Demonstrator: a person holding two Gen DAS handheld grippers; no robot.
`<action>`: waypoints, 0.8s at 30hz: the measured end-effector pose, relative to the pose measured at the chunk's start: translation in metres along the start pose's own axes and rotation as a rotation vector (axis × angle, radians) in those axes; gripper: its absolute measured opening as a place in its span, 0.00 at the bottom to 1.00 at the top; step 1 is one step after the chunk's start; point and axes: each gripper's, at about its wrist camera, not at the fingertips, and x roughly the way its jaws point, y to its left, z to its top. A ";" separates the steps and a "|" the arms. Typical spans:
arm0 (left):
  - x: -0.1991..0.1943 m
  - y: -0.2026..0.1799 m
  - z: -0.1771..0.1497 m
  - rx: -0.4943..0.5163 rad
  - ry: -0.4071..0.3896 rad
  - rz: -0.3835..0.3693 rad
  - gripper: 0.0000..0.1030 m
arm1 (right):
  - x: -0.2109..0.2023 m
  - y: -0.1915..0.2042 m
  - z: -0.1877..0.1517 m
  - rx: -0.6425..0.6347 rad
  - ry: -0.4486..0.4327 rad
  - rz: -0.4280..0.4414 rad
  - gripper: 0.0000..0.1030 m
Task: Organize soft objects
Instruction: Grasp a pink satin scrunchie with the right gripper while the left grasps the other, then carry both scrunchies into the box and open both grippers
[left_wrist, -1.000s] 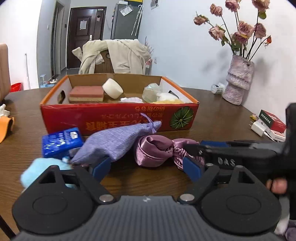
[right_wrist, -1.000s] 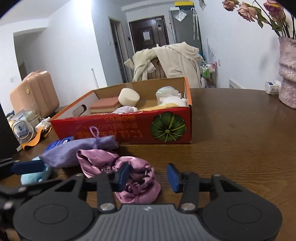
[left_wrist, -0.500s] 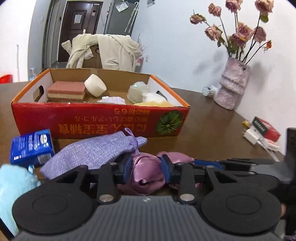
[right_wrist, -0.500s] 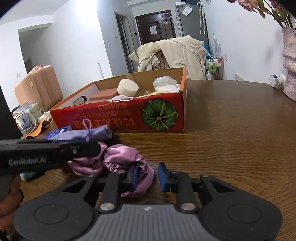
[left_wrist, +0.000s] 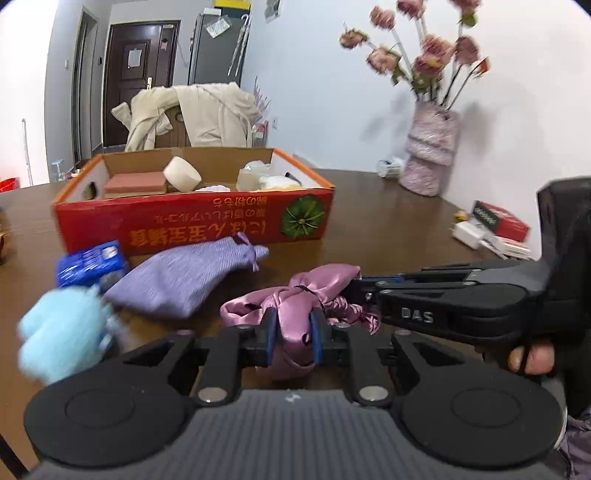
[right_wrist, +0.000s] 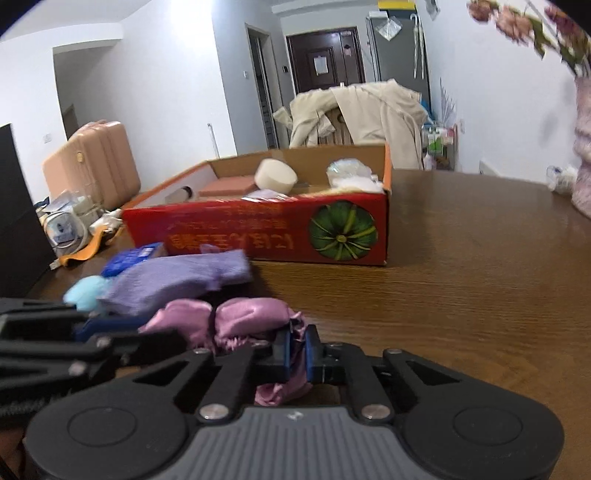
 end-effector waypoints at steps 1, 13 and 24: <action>-0.016 0.000 -0.006 -0.009 -0.007 -0.009 0.18 | -0.015 0.009 -0.005 -0.005 -0.020 0.009 0.07; -0.067 0.002 -0.059 -0.033 -0.031 -0.080 0.66 | -0.088 0.053 -0.073 0.034 0.013 0.006 0.07; -0.048 0.012 -0.038 -0.036 0.004 -0.115 0.21 | -0.084 0.054 -0.067 0.038 0.008 -0.010 0.07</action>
